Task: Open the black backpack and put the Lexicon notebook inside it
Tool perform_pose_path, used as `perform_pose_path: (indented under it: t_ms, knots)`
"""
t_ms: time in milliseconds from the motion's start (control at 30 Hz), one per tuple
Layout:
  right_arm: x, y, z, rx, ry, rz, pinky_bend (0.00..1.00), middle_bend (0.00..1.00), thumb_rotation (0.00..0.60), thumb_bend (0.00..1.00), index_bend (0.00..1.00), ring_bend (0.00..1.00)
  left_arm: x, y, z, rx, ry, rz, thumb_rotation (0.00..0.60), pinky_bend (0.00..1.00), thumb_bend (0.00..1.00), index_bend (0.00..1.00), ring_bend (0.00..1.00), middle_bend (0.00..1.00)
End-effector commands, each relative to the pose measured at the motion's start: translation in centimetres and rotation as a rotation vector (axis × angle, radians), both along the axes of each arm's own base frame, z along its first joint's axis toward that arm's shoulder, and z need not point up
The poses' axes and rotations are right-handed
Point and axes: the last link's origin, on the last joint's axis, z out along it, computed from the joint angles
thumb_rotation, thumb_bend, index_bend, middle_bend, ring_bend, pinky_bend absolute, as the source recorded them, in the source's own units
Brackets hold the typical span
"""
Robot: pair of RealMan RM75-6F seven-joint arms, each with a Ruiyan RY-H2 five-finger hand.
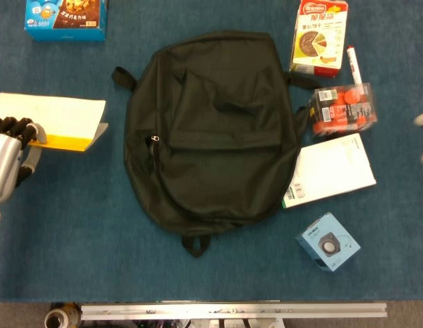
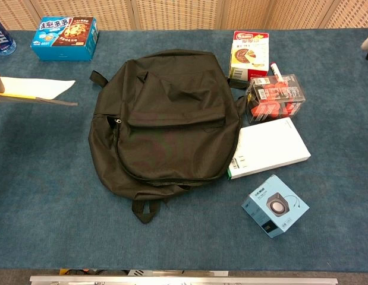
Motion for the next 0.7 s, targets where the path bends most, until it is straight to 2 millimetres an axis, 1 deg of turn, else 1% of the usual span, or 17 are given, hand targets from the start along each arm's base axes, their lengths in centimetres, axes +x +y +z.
perform_pose_path:
  t_ms: [33,167,267,500,700]
  knots:
    - [2.1,-0.4,-1.9,0.070,-0.020,0.040,0.55,0.41,0.600,0.21,0.36,0.36,0.3,-0.8,0.7,0.008,-0.009,-0.014,0.600,0.55,0.37,0.62,0.51,0.59]
    - [4.2,-0.7,-4.3,0.150,-0.037,0.075,0.55,0.41,0.600,0.16,0.36,0.36,0.5,-1.8,1.3,0.012,-0.014,-0.027,0.600,0.55,0.37,0.62,0.51,0.59]
    - [5.9,-0.9,-6.4,0.223,-0.035,0.105,0.55,0.41,0.600,0.12,0.36,0.36,0.7,-2.6,1.6,0.009,-0.011,-0.034,0.600,0.55,0.37,0.62,0.51,0.59]
    - [8.9,-1.5,-11.2,0.342,-0.025,0.161,0.55,0.41,0.600,0.11,0.36,0.36,0.9,-3.6,2.4,0.014,0.000,-0.037,0.600,0.55,0.37,0.62,0.51,0.59]
    - [11.4,-2.2,-15.2,0.435,0.009,0.196,0.55,0.41,0.600,0.03,0.36,0.35,0.8,-4.1,2.8,0.015,0.009,-0.028,0.600,0.55,0.37,0.62,0.51,0.59]
